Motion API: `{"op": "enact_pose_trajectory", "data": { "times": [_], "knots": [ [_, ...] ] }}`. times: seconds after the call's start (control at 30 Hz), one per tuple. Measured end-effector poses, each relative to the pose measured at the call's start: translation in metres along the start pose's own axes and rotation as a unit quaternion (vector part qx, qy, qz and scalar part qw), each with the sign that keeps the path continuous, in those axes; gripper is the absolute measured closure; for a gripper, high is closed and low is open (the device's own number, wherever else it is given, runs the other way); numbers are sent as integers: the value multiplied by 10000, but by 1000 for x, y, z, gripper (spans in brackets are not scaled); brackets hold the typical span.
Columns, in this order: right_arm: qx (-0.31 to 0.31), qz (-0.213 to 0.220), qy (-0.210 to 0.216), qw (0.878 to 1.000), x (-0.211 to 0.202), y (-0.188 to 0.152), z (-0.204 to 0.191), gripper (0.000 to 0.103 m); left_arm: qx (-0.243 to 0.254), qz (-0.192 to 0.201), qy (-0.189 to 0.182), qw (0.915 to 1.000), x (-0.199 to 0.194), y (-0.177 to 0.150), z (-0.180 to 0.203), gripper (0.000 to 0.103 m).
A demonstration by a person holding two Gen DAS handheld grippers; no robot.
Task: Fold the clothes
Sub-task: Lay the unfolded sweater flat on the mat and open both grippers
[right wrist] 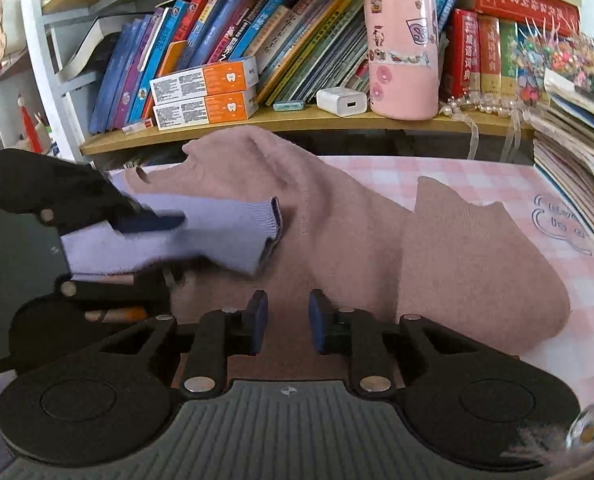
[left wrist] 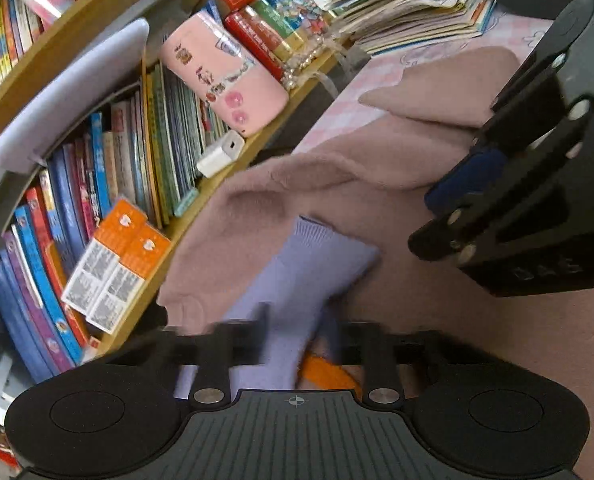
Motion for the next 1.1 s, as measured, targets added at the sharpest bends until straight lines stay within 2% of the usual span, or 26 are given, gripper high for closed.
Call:
{"op": "enact_pose_trajectory", "data": {
  "times": [0.03,0.07,0.13,0.2,0.33,0.4,0.47,0.5,0.53,0.67,0.73,0.83,0.9,1.0,1.07,1.1],
  "knots": [
    [-35,0,-19,10000,0,0,0,82,-243,200,14,9995,-6,0,-8,96],
    [-93,5,-50,9999,1,0,-1,82,-744,457,17,9962,-19,-2,-26,97],
    [-225,10,-119,9997,3,0,-4,81,-1757,884,86,9804,-51,-11,-70,97],
    [-358,0,-190,9992,4,0,-8,80,-2559,1160,258,9594,-86,-31,-121,97],
    [-413,5,-222,9989,5,0,-10,78,-3369,924,1267,9284,-132,-96,-221,97],
    [-385,19,-226,9990,6,0,-9,78,-3697,742,1942,9056,-147,-136,-266,97],
    [-366,25,-239,9990,6,0,-10,78,-4086,548,2483,8766,-158,-176,-302,97],
    [-367,24,-245,9990,6,0,-10,78,-4236,400,2659,8650,-159,-195,-315,98],
    [-368,23,-250,9990,6,0,-10,78,-4299,261,2771,8589,-158,-210,-323,98],
    [-260,49,-203,9994,5,-1,-8,78,-4463,-86,2860,8479,-143,-250,-334,97],
    [-214,64,-204,9995,3,-1,-8,78,-4615,-136,2840,8403,-134,-262,-336,97],
    [-49,99,-207,9997,2,-3,-5,81,-4674,-126,2838,8372,-128,-265,-335,97],
    [47,113,-178,9998,1,-2,-2,82,-4617,-297,2773,8420,-127,-263,-334,95],
    [105,112,-122,9998,0,-2,-1,82,-4512,-688,2535,8529,-129,-265,-325,82],
    [65,98,-126,9999,0,-2,-2,81,-4362,-752,2406,8638,-139,-262,-309,63],
    [39,92,-127,9999,0,-1,-2,81,-4324,-723,2285,8692,-145,-260,-298,57]
  ]
}}
Point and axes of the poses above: each gripper's, at about its wrist camera, not at the fingertips, and x roughly the way its jaws point, z to its right, y to its top, the point moved 4 cm from there along x, roughly the way its jaws point, and after that the axes turned 13 degrees about -x, right-handed, at the moved point
